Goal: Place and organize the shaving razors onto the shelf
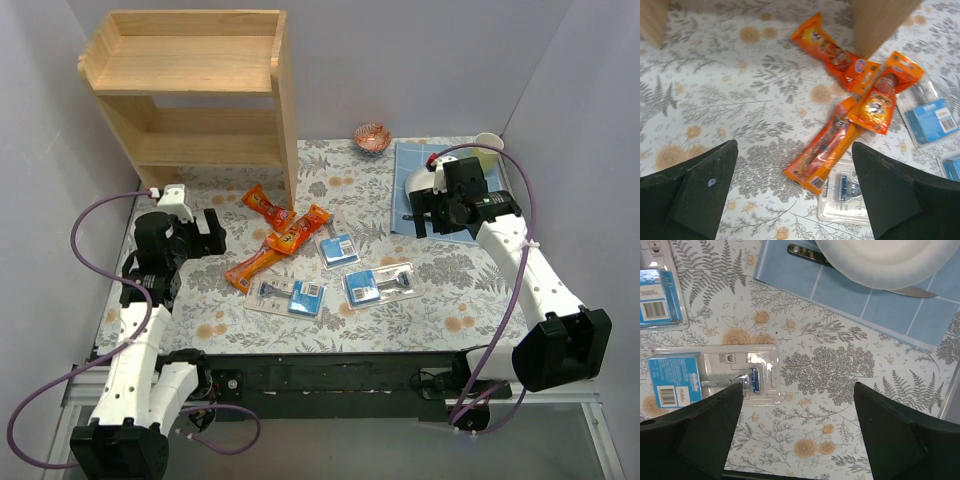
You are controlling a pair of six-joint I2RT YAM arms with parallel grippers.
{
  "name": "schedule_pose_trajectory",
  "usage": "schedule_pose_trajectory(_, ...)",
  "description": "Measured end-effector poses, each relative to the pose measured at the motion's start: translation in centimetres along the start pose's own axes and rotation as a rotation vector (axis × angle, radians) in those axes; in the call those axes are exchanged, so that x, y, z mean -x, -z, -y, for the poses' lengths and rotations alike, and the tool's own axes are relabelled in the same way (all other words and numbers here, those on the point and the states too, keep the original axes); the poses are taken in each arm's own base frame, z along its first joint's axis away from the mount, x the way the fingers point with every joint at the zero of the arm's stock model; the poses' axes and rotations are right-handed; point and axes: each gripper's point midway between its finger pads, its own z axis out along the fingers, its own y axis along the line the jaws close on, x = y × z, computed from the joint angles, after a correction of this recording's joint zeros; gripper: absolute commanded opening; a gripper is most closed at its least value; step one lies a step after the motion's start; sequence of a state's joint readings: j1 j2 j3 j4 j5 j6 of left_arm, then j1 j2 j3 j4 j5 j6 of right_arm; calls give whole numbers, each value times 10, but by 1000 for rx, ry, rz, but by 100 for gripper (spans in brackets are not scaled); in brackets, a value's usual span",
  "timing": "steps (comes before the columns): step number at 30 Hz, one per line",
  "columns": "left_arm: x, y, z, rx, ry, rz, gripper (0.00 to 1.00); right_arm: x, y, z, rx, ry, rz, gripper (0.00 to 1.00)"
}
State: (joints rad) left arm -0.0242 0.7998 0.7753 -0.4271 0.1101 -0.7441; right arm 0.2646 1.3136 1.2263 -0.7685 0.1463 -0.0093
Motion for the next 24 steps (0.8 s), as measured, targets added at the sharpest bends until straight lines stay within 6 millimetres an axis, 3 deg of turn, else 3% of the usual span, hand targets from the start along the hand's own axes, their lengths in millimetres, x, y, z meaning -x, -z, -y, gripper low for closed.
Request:
schedule_pose_trajectory(4,-2,2,-28,90,61,-9,98,7,1,-15,97,49,41,99)
schedule_pose_trajectory(8,9,5,-44,140,107,-2,98,28,16,-47,290,165,160,97)
schedule_pose_trajectory(10,32,6,-48,151,127,15,98,45,30,-64,362,212,236,96)
schedule_pose_trajectory(12,68,10,-54,167,143,76,98,73,49,-80,415,252,334,95)
schedule_pose_trajectory(16,142,36,-72,267,152,266,98,133,90,-106,457,302,548,90)
schedule_pose_trajectory(18,167,48,-84,333,140,358,98,158,107,-117,453,309,635,90)
schedule_pose_trajectory(22,191,53,-106,403,97,454,98,204,126,-144,451,304,752,91)
schedule_pose_trajectory(24,197,45,-119,422,94,470,98,213,125,-159,471,308,779,92)
